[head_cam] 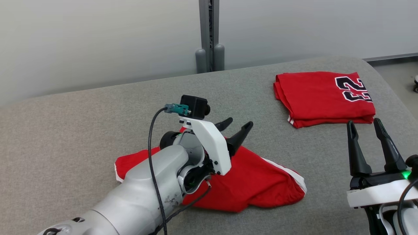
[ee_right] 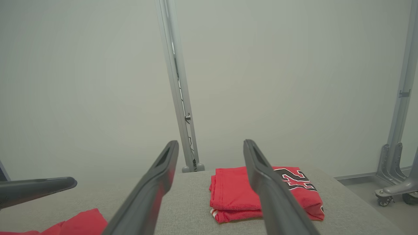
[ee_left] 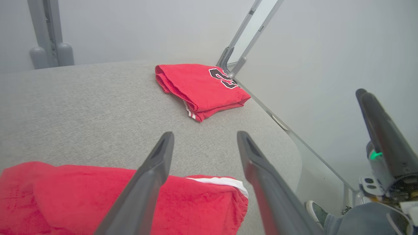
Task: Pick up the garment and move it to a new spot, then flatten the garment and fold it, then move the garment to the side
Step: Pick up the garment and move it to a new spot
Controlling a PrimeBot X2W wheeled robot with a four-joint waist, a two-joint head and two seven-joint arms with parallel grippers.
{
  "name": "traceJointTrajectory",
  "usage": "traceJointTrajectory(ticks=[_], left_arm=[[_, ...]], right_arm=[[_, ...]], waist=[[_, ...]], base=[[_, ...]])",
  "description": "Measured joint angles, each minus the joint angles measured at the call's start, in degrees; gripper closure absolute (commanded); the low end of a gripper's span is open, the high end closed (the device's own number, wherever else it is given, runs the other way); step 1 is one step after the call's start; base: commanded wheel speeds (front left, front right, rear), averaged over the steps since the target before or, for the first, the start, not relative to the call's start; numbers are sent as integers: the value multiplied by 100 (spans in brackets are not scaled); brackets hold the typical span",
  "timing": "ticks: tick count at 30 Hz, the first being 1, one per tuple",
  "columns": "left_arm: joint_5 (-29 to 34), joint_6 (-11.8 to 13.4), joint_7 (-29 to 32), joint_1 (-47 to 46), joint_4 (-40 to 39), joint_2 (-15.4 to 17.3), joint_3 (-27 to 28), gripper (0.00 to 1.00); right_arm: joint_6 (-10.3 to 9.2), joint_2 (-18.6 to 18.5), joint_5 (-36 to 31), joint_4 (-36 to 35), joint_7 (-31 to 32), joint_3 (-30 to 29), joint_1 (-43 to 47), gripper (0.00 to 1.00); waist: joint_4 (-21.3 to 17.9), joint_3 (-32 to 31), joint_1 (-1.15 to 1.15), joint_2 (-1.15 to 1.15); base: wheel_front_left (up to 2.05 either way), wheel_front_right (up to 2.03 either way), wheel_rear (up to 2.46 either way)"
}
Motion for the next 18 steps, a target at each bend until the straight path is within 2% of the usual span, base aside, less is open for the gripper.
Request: traceJointTrajectory(ticks=[3, 9, 11, 15, 18], left_arm=[[82, -59, -275, -42, 147, 136, 66, 0], [260, -76, -766, -42, 193, 687, 176, 0], [480, 29, -1109, -18, 71, 925, 178, 0], [775, 179, -1404, 219, -258, 1257, 301, 0], [1061, 421, -1456, 534, -654, 1521, 695, 0]], right_arm=[[0, -2, -24, -19, 0, -20, 75, 0], [0, -41, -36, -41, 0, -27, 99, 0], [0, -54, -36, -47, 0, 24, 124, 0], [0, -58, -33, -29, 0, 109, 219, 0], [0, -55, -24, -20, 0, 155, 327, 0]], waist=[[144, -54, 0, 0], [360, -99, 0, 0], [422, -121, 0, 0], [455, -151, 0, 0], [447, -169, 0, 0]], base=[[0, 0, 0], [0, 0, 0], [0, 0, 0], [0, 0, 0], [0, 0, 0]])
